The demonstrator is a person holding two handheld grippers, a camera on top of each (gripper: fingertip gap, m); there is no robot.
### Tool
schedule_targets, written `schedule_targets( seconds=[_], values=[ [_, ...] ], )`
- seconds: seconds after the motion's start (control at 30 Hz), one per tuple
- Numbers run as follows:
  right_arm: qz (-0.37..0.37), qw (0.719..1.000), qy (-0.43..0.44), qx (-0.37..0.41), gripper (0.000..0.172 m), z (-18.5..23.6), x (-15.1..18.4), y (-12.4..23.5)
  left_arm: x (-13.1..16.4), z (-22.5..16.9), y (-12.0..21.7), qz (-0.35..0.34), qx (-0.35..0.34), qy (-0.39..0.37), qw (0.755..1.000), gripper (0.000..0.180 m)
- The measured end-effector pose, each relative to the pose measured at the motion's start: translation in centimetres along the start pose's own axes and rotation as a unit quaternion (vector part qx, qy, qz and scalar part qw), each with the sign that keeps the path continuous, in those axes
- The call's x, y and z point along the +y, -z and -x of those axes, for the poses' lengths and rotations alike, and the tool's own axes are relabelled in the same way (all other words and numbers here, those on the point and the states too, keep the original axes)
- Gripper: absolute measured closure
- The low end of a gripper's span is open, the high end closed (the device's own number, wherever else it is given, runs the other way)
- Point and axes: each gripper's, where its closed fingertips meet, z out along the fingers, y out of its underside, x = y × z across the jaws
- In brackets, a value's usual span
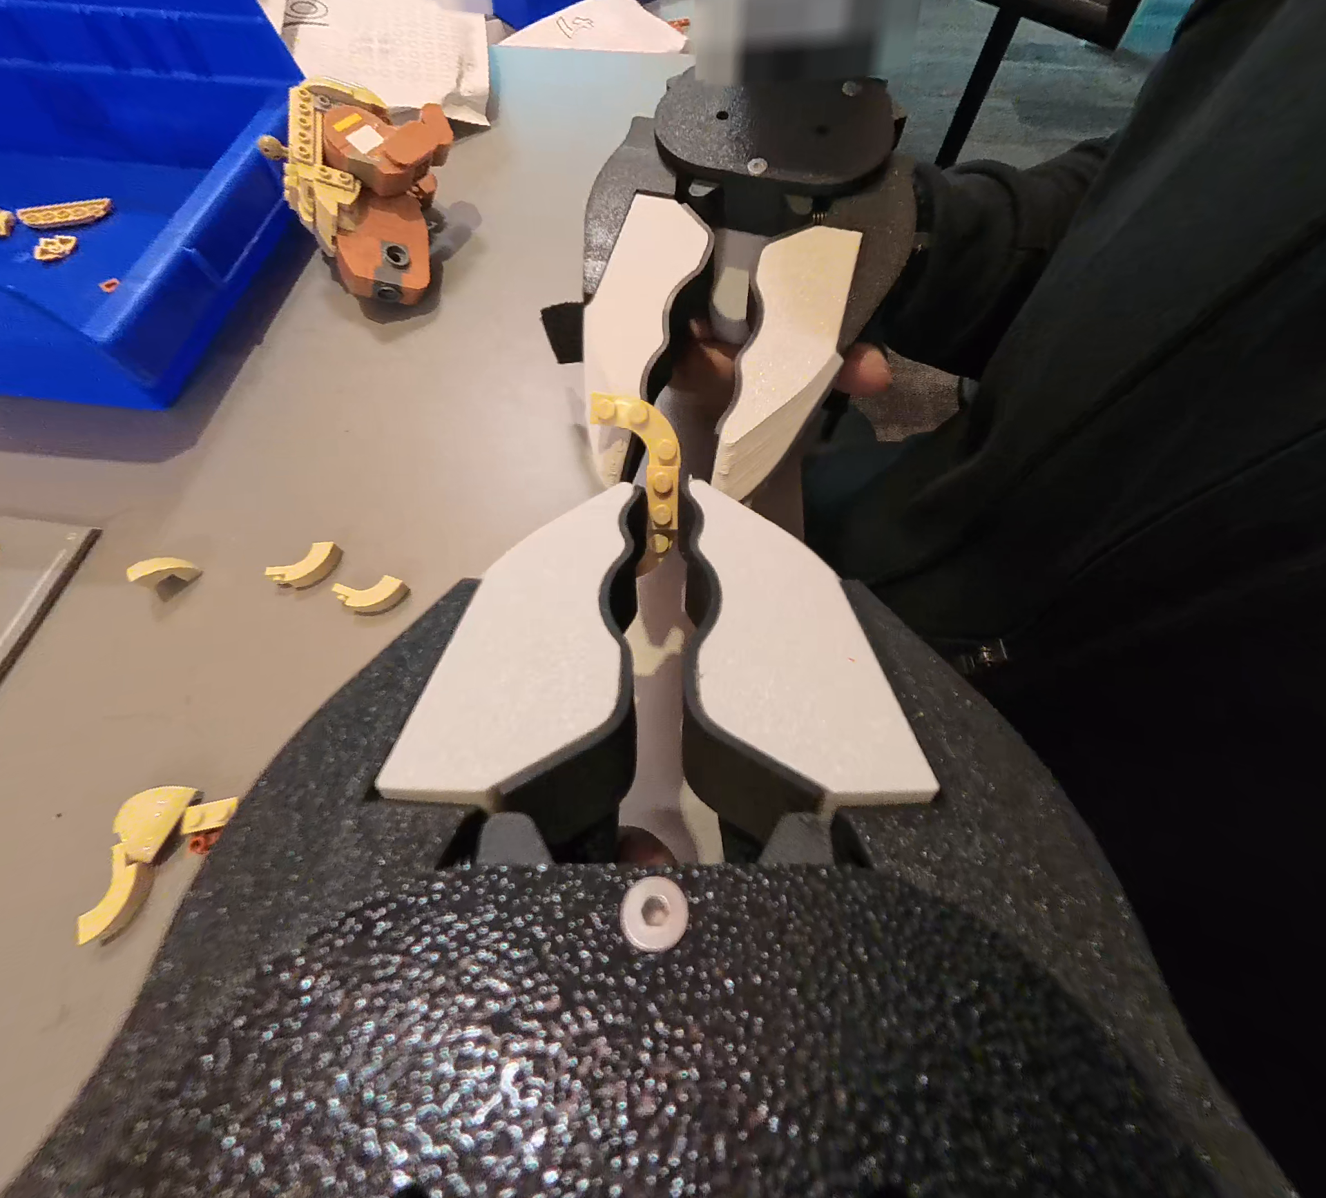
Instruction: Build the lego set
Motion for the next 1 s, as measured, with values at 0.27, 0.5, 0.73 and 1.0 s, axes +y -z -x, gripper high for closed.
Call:
schedule_targets(
  seconds=[0.27,0.5,0.73,1.0],
  values=[
    [-0.035,0.997,-0.039,-0.058,0.15,1.2,-0.9,0.2,-0.6,-1.1,0.5,-0.032,0.045,0.02,0.998,0.173],
    [-0.059,0.993,-0.065,-0.085,0.15,1.7,-1.5,0.4,-0.5,-1.4,0.7,-0.042,0.06,0.029,0.997,0.173],
    [-0.085,0.988,-0.088,-0.098,0.149,1.8,-2.2,0.6,-0.9,-1.7,1.0,-0.072,0.069,0.032,0.995,0.173],
    [-0.147,0.975,-0.139,-0.089,0.15,0.9,-3.5,1.1,-2.3,-1.0,1.5,-0.137,0.019,0.023,0.99,0.173]
  ],
)
